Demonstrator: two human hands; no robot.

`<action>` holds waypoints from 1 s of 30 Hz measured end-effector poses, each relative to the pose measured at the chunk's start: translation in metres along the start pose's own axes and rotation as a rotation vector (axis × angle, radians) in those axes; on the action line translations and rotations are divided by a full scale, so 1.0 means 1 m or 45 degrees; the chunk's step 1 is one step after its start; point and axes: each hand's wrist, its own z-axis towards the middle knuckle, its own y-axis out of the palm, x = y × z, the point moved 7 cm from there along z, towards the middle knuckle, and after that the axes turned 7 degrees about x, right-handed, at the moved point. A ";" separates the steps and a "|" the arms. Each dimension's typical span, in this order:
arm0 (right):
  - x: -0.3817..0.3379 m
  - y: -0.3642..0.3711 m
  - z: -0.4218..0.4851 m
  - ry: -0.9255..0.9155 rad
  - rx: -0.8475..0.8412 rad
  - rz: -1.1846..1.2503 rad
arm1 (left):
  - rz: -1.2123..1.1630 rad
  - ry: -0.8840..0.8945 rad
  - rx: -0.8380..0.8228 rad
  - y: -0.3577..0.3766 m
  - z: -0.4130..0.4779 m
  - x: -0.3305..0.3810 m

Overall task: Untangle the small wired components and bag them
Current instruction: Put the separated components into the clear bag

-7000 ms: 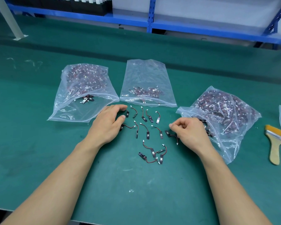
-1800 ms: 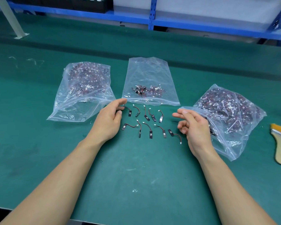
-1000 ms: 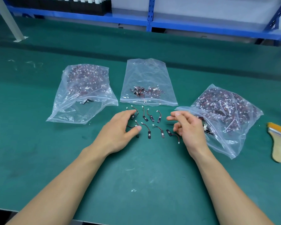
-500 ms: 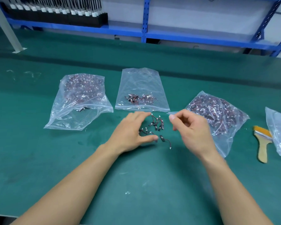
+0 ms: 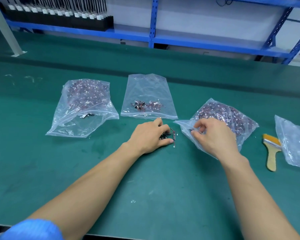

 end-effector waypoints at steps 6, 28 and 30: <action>0.013 0.007 0.002 0.050 -0.009 0.154 | -0.087 0.043 0.046 -0.009 -0.003 -0.003; 0.013 -0.026 0.015 0.063 0.113 0.483 | -1.703 -0.902 0.126 0.016 0.017 0.074; 0.013 -0.028 0.014 0.042 0.125 0.490 | -1.591 -0.882 0.082 0.018 0.016 0.072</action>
